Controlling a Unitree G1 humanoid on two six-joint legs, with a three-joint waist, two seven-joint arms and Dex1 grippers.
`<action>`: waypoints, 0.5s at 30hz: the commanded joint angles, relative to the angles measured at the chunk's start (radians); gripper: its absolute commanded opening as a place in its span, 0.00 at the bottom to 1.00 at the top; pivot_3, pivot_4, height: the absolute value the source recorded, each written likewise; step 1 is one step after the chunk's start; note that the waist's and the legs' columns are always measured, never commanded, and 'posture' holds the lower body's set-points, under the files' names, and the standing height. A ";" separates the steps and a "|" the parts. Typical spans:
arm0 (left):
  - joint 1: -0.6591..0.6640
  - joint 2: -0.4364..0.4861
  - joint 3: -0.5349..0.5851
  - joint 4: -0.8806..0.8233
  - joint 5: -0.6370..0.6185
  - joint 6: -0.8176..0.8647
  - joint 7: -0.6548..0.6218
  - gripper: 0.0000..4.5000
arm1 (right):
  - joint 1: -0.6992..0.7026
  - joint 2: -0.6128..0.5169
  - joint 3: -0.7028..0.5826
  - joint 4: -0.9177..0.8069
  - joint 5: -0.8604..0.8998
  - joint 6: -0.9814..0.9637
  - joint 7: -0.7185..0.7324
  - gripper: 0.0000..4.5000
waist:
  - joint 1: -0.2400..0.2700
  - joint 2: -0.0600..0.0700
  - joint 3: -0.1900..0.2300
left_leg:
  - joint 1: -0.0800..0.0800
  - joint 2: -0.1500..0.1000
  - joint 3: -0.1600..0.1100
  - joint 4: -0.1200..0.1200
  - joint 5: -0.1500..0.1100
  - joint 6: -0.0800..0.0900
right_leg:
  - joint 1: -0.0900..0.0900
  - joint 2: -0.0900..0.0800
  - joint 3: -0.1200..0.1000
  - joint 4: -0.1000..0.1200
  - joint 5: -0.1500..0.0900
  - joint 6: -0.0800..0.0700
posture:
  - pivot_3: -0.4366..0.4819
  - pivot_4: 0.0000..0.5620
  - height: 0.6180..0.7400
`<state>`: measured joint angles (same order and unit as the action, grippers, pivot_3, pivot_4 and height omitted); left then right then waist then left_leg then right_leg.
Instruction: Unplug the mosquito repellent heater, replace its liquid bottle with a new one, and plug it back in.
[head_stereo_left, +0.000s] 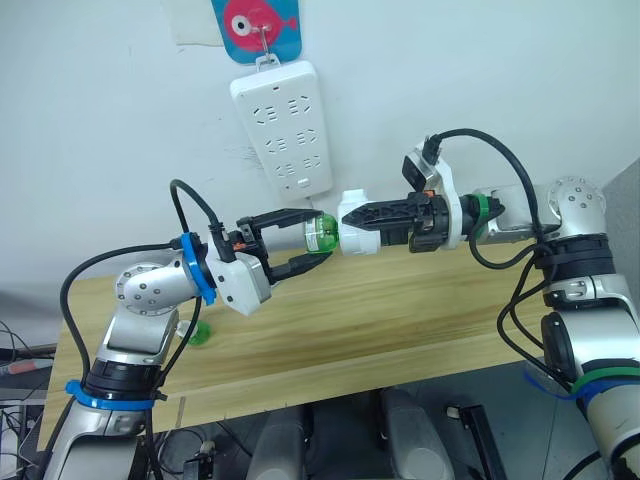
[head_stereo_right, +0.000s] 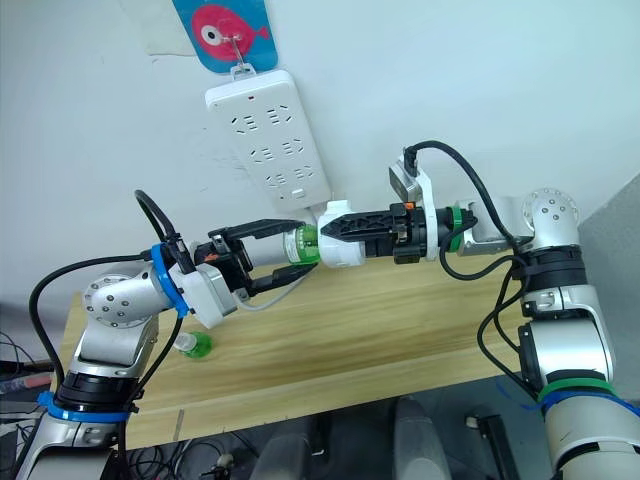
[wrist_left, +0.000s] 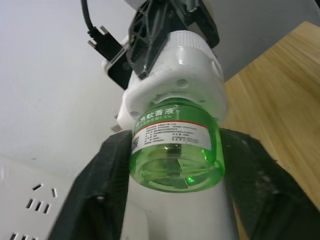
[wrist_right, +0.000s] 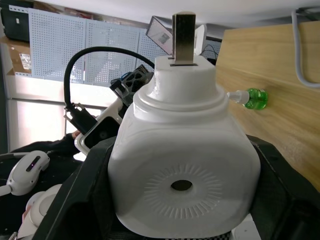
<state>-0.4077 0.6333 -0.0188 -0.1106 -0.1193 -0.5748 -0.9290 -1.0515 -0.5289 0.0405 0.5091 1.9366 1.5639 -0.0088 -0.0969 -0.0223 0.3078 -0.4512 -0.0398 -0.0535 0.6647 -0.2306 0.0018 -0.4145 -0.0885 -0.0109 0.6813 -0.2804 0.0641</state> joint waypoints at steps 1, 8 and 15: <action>0.000 0.009 0.000 -0.013 -0.065 0.027 -0.003 0.51 | -0.029 -0.008 -0.028 -0.015 0.036 0.007 0.019 0.67 | 0.000 0.000 0.000 | 0.000 0.000 0.000 0.000 0.000 0.000 | 0.000 0.000 0.000 0.000 0.000 0.000 | 0.32 0.51 0.95; 0.012 0.066 0.007 -0.048 -0.264 0.227 -0.121 0.51 | -0.012 -0.024 -0.008 -0.052 0.036 0.007 0.032 0.67 | -0.002 0.000 0.000 | 0.000 0.000 0.000 0.000 0.000 0.000 | 0.000 0.001 0.000 0.000 0.000 0.000 | 0.33 0.50 0.95; -0.017 0.108 0.019 -0.137 -0.400 0.450 -0.163 0.51 | 0.010 -0.053 0.043 -0.121 0.036 0.004 0.068 0.67 | -0.001 0.000 0.000 | 0.000 0.000 0.000 0.000 0.000 0.000 | 0.000 0.002 0.000 0.000 0.000 0.000 | 0.34 0.49 0.95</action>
<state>-0.4119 0.7290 -0.0364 -0.2058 -0.4635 -0.1743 -1.0949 -1.0397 -0.5635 0.0863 0.4334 1.9375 1.5660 0.0327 -0.0982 -0.0223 0.3077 -0.4513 -0.0401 -0.0538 0.6648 -0.2306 0.0018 -0.4148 -0.0868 -0.0110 0.6816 -0.2804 0.0641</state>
